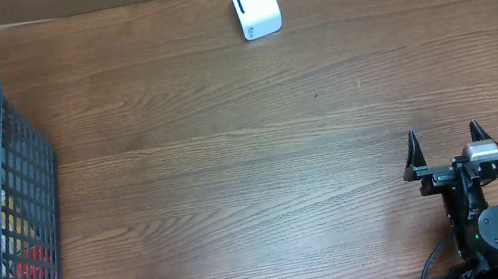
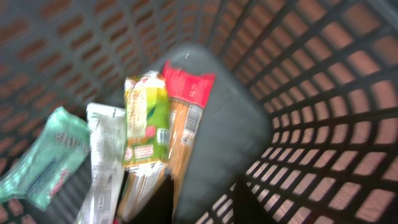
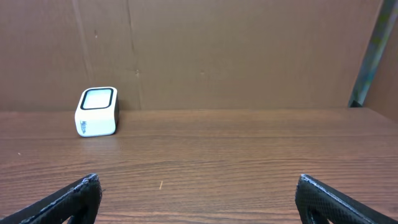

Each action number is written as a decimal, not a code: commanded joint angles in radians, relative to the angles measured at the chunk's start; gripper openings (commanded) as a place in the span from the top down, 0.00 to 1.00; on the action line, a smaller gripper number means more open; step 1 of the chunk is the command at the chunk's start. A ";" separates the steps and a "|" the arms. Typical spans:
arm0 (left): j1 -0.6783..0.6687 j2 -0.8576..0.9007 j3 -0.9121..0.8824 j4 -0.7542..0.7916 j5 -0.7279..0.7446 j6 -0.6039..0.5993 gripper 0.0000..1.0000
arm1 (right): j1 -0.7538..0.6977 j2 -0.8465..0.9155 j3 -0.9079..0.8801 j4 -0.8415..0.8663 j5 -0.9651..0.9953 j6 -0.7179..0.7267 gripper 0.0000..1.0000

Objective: Scan the item barcode
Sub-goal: 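Lower the left gripper into the basket over the spaghetti pack, then grasp the orange-capped spaghetti pack with the left gripper and lift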

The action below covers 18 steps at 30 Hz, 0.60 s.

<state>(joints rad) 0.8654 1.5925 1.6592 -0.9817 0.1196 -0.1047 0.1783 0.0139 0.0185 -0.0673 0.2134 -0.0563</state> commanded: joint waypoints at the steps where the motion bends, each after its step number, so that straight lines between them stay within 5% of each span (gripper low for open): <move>1: 0.000 0.008 -0.014 -0.018 -0.080 -0.033 0.52 | 0.006 -0.009 -0.010 0.006 0.002 -0.004 0.00; 3: 0.000 0.008 -0.032 -0.016 -0.082 -0.042 0.14 | 0.006 -0.009 -0.010 0.006 0.002 -0.004 0.00; 5: 0.000 0.009 -0.059 -0.008 -0.087 -0.036 0.07 | 0.006 -0.009 -0.010 0.006 0.002 -0.004 0.00; 18: 0.000 0.017 -0.369 0.228 -0.094 0.088 0.06 | 0.006 -0.009 -0.010 0.006 0.002 -0.004 0.00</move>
<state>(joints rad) 0.8654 1.5990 1.3590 -0.7982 0.0296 -0.0788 0.1783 0.0139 0.0185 -0.0677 0.2138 -0.0566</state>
